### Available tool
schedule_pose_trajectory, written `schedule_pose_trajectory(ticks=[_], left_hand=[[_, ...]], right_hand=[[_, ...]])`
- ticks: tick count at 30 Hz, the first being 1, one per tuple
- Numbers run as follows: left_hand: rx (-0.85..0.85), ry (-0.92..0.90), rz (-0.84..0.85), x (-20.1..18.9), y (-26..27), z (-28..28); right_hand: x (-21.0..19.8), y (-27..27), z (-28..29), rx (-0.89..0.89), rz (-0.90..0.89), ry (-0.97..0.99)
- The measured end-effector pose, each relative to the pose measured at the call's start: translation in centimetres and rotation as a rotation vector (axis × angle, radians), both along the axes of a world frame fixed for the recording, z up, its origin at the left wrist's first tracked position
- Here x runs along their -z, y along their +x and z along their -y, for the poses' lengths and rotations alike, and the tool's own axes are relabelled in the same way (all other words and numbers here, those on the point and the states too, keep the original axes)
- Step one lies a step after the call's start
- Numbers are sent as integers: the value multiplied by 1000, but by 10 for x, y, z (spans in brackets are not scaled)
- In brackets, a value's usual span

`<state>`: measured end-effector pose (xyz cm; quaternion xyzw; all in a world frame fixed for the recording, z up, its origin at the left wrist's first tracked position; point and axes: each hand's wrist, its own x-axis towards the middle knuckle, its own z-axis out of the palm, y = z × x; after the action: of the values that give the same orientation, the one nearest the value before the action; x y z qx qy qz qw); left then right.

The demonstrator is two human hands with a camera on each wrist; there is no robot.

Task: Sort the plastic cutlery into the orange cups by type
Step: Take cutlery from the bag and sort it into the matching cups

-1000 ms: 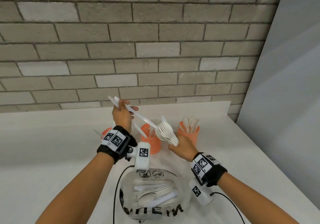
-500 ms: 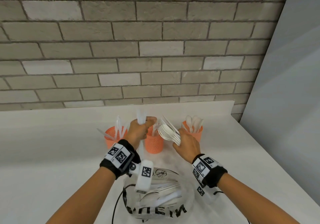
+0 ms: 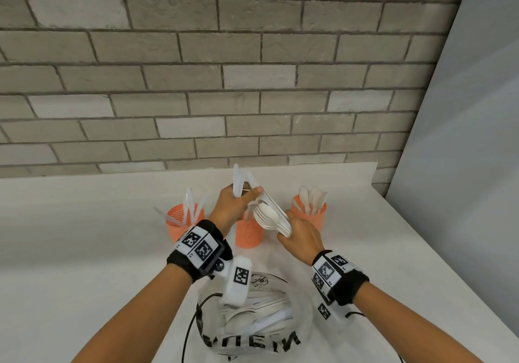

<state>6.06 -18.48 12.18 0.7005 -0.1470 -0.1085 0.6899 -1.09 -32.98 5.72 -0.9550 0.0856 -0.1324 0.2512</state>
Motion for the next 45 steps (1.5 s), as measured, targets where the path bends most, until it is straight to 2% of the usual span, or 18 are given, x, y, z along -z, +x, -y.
schedule_pose_trajectory(ticks=[5, 9, 11, 14, 17, 19, 20, 22, 25, 29, 32, 36, 40, 45], left_hand=[[-48, 39, 39, 6, -2, 8], [-207, -1, 100, -4, 5, 9], [-284, -87, 48, -9, 15, 5], [-351, -327, -67, -16, 30, -6], [-408, -513, -180, -17, 41, -17], [-424, -582, -273, -15, 46, -23], [-424, -558, -294, -13, 47, -25], [-394, -431, -295, -8, 46, -27], [-250, -227, -286, 4, 37, -24], [6, -29, -312, 18, 18, -9], [167, -35, -369, 22, 8, 4], [279, -75, -439, 22, 3, 15], [293, -114, -460, 21, 1, 18], [257, -177, -462, 15, -5, 18]], right_hand=[[0, 3, -4, -24, 6, -10], [3, 3, -2, -41, 14, -5], [5, 1, -1, -44, 9, -5], [6, -2, 3, -66, -17, 53], [8, 0, 7, -98, -26, 321], [5, 1, 9, -80, -66, 682], [3, 1, 9, -67, -104, 850], [-2, 1, 12, -83, -186, 1126], [-10, 0, 14, -198, -302, 1440], [-17, 3, 11, -403, -413, 1696], [-20, 1, 7, -535, -472, 1747], [-24, -2, 2, -589, -542, 1772], [-26, -3, 4, -642, -555, 1791], [-24, -1, 12, -626, -544, 1819]])
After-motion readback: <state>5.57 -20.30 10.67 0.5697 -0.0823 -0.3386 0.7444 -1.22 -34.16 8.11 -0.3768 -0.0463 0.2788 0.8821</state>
